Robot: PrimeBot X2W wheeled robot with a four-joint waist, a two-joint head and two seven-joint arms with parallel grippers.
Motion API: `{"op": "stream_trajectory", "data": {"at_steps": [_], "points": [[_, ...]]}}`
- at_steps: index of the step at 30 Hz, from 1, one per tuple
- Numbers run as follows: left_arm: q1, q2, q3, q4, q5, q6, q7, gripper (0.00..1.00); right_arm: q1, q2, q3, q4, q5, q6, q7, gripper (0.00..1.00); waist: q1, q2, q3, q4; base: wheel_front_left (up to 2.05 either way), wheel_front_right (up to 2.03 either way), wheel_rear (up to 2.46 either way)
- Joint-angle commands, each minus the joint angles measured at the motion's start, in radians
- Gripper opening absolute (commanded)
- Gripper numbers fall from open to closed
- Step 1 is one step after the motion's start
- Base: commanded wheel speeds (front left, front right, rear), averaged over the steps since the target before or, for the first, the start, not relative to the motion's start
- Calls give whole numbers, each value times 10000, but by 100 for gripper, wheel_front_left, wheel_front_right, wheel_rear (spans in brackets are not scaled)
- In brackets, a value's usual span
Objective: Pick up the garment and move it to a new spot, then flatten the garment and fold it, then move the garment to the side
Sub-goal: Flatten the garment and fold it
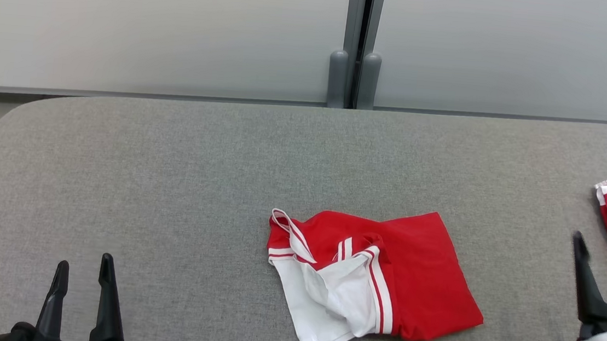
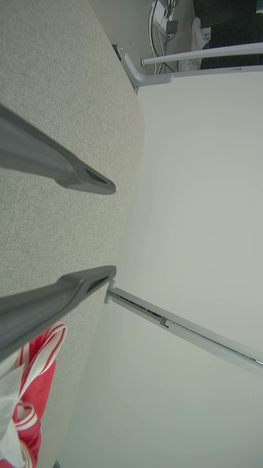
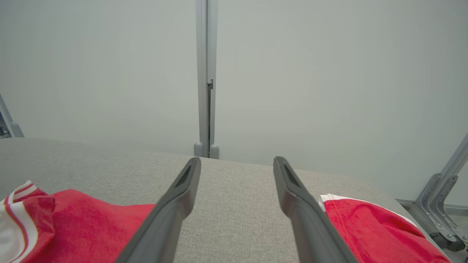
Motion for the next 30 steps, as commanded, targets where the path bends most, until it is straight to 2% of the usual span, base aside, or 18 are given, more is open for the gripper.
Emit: {"op": "stream_trajectory", "data": {"at_steps": [1,7,17,18,19,20,26,30], "points": [[64,37,67,-2,92,-36,-10,100,229,169,-245,255,-91,14,-127,100,0,0,-141,-27,0,0,0],[251,37,290,80,195,-125,-10,100,959,861,-1358,828,-584,14,-214,100,0,0,-354,-12,0,0,0],[335,34,320,141,372,-218,-10,100,755,1281,-1388,316,-1037,14,-213,100,0,0,-330,121,0,0,0],[302,37,310,147,382,-242,-10,100,697,1311,-1268,291,-996,14,-210,96,0,0,-317,158,0,0,0],[275,39,280,149,394,-268,-10,100,586,1288,-1087,235,-995,14,-212,31,0,0,-297,199,0,0,0],[242,37,252,151,421,-294,-10,100,405,1265,-869,208,-918,14,-210,0,0,0,-268,239,0,0,0],[-20,37,85,171,491,-382,-10,100,-1141,1251,922,1289,-909,14,-211,0,0,0,85,524,0,0,0],[-152,34,-110,254,485,-447,-11,100,-2268,1499,1998,3008,-934,5,-210,0,0,0,302,801,0,0,0]]}}
